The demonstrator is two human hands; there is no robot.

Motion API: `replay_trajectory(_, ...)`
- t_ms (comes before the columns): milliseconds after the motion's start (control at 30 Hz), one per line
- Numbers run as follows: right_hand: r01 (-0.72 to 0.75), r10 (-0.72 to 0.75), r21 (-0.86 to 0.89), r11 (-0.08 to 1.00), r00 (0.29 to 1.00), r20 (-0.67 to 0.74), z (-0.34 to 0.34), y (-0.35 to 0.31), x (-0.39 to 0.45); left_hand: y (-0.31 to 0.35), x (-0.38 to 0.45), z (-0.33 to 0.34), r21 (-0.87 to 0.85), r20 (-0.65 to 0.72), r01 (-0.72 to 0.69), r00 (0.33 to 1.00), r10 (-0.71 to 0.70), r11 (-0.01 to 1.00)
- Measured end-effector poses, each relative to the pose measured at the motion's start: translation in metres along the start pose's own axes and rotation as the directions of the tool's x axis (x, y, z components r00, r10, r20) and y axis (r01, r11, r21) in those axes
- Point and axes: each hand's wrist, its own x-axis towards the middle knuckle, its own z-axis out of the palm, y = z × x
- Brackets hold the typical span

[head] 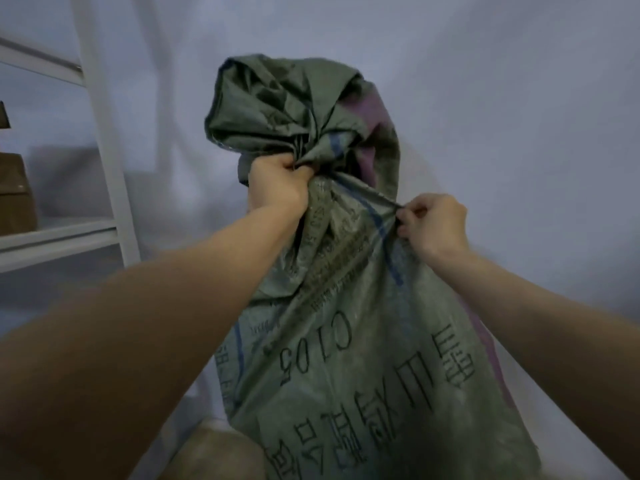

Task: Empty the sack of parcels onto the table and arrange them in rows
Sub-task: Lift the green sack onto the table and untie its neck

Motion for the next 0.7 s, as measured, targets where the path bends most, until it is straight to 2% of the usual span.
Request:
replay_trajectory(100, -0.138, 0.163, -0.127, 0.982, 0.963, 0.216, -0.004, 0.016, -0.018, -0.036, -0.024, 0.004, 0.058, 0.09, 0.112, 0.989, -0.117, 0.992)
replay_trajectory(167, -0.178, 0.204, -0.13, 0.975, 0.953, 0.226, -0.007, 0.02, -0.025, -0.048, -0.029, 0.004, 0.076, 0.101, 0.157, 0.981, -0.164, 0.985)
replay_trajectory(333, -0.219, 0.225, -0.051, 0.974, 0.942, 0.251, -0.018, 0.006, -0.03, -0.033, -0.02, 0.004, 0.049, 0.096, 0.145, 0.984, -0.149, 0.988)
replay_trajectory(467, -0.228, 0.237, -0.065, 0.972, 0.926, 0.295, -0.023, 0.003, -0.033, -0.036, -0.026, 0.002, 0.042, 0.094, 0.166, 0.981, -0.169, 0.985)
replay_trajectory(567, -0.179, 0.19, -0.064, 0.982, 0.941, 0.28, -0.022, -0.005, -0.025, -0.02, -0.021, 0.002, 0.014, 0.07, 0.144, 0.987, -0.145, 0.989)
replay_trajectory(700, -0.005, 0.003, 0.021, 1.0, 0.996, 0.094, -0.014, -0.019, -0.005, 0.021, 0.009, -0.002, 0.01, -0.038, -0.015, 0.999, 0.015, 1.0)
